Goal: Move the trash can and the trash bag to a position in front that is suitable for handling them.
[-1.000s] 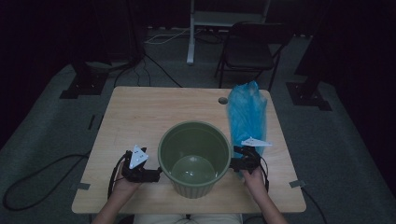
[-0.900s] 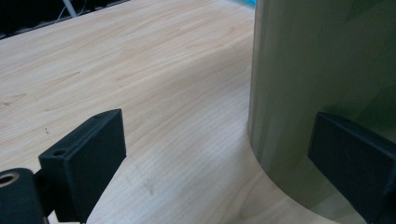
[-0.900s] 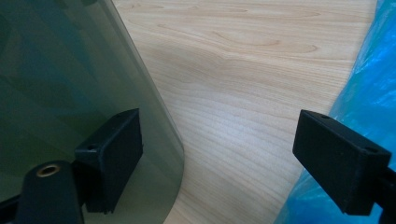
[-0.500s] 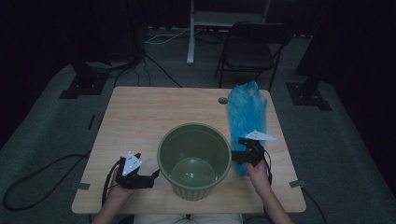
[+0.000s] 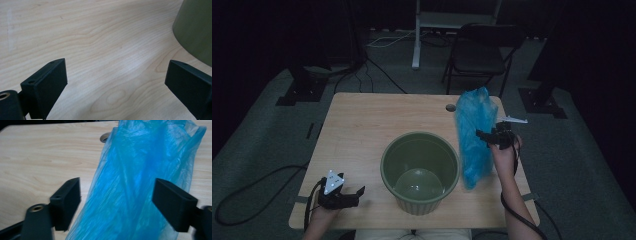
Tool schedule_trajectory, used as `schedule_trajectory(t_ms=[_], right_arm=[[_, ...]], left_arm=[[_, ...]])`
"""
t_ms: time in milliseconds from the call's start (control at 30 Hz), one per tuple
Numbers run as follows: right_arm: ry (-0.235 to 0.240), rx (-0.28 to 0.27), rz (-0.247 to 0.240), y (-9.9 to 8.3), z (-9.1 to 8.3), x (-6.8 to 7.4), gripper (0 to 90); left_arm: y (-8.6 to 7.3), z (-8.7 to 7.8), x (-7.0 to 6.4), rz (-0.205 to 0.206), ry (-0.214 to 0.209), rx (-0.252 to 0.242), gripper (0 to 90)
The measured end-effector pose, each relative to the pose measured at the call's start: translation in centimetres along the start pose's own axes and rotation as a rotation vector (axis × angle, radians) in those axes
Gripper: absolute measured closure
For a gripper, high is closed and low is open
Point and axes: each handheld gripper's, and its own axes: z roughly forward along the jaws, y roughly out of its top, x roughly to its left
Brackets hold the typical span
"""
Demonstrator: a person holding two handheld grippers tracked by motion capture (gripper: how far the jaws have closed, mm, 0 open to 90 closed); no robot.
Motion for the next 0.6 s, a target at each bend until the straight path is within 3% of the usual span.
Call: schedule_trajectory(t_ms=[67,100,133,167,300,367,500,600], right_arm=[[-0.02,0.003,0.009,0.1,0.3,-0.3,11.5],[-0.038,0.034,0.037,0.3,1.3,-1.4,11.7],[-0.038,0.034,0.037,0.3,1.3,-1.4,11.7],[-0.059,0.052,0.08,0.3,2.4,-2.5,11.7],[-0.107,0.11,0.126,-0.2,4.4,-4.1,11.7],[-0.121,0.118,0.13,-0.4,4.9,-4.3,11.7],[-0.173,0.168,0.093,-0.9,6.6,-3.9,11.9],[-0.16,0.181,0.084,-1.5,7.5,-3.3,17.0]], left_arm=[[-0.2,0.0,0.0,-0.004,-0.005,0.001,4.7],[-0.3,-0.1,0.1,-0.002,-0.01,0.006,4.7],[-0.4,-0.1,0.1,-0.002,-0.011,0.007,4.7],[-0.5,-0.1,0.1,0.005,-0.01,0.011,4.7],[-0.5,-0.4,0.3,-0.007,-0.01,0.007,4.7],[-0.4,-0.5,0.4,-0.016,-0.014,-0.003,4.7],[-0.5,-0.6,0.4,-0.021,-0.008,-0.012,4.7],[-0.6,-0.7,0.5,-0.026,-0.005,-0.023,4.7]])
